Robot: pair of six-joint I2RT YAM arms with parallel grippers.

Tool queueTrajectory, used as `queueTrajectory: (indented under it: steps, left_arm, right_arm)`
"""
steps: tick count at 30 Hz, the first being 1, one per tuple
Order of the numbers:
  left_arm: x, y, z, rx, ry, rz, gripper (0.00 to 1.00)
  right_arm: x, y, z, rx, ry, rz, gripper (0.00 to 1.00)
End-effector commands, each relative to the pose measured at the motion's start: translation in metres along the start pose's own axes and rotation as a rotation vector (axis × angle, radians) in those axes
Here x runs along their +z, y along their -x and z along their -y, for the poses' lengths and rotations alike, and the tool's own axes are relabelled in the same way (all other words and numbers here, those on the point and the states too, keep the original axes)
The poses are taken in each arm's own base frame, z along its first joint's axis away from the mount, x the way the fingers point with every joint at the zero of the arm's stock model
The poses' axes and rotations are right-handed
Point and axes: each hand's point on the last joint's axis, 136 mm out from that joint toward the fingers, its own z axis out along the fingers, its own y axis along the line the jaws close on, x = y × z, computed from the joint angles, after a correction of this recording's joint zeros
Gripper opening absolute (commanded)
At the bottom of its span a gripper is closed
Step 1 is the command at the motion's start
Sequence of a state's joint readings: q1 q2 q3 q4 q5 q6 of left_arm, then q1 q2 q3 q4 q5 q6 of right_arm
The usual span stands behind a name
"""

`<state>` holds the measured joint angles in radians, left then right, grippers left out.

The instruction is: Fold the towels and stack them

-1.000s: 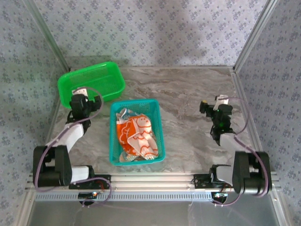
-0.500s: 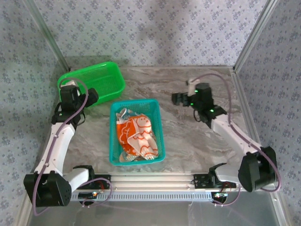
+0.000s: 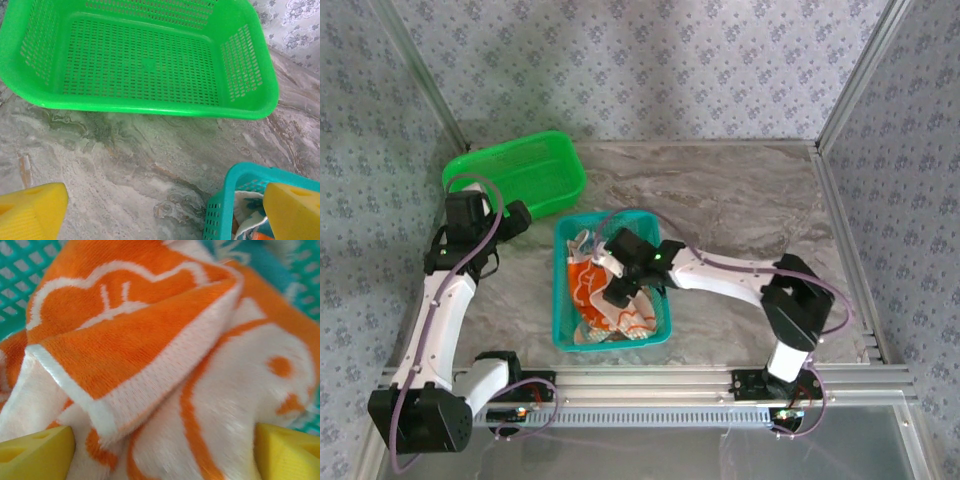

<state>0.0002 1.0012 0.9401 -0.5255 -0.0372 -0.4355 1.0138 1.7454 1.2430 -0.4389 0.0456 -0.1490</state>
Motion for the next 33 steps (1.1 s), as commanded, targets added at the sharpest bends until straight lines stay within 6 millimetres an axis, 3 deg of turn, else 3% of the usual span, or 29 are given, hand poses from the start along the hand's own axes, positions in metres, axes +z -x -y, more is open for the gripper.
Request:
queueTrajectory:
  steps: [1, 6, 8, 12, 18, 21, 26, 33]
  left_arm:
    - [-0.011, 0.005, 0.003, 0.008, -0.012, 0.011, 1.00]
    - [-0.012, 0.005, 0.003, 0.018, -0.009, 0.006, 1.00]
    - [-0.012, 0.005, 0.002, 0.017, -0.008, 0.006, 1.00]
    - [-0.012, 0.005, 0.003, 0.020, -0.006, 0.003, 1.00]
    - [-0.008, 0.004, 0.002, 0.021, 0.000, -0.003, 1.00]
    - [-0.004, 0.005, 0.003, 0.019, -0.004, -0.005, 1.00]
    - [0.002, 0.009, 0.007, 0.006, -0.012, -0.009, 1.00]
    - [0.006, 0.016, 0.011, -0.004, -0.015, -0.010, 1.00]
  right_arm:
    - [0.010, -0.002, 0.003, -0.042, -0.011, -0.052, 0.90]
    - [0.039, -0.014, -0.007, -0.021, 0.053, -0.145, 0.73]
    - [0.048, -0.020, 0.000, 0.019, 0.046, -0.169, 0.59]
    - [0.053, -0.032, 0.028, 0.163, 0.024, -0.198, 0.50]
    - [0.035, -0.071, 0.103, 0.412, -0.122, -0.219, 0.51]
    - [0.017, -0.095, 0.151, 0.576, -0.215, -0.193, 0.54]
    - [-0.008, -0.144, 0.230, 0.855, -0.359, -0.188, 0.53]
    - [-0.048, -0.213, 0.317, 1.203, -0.562, -0.180, 0.53]
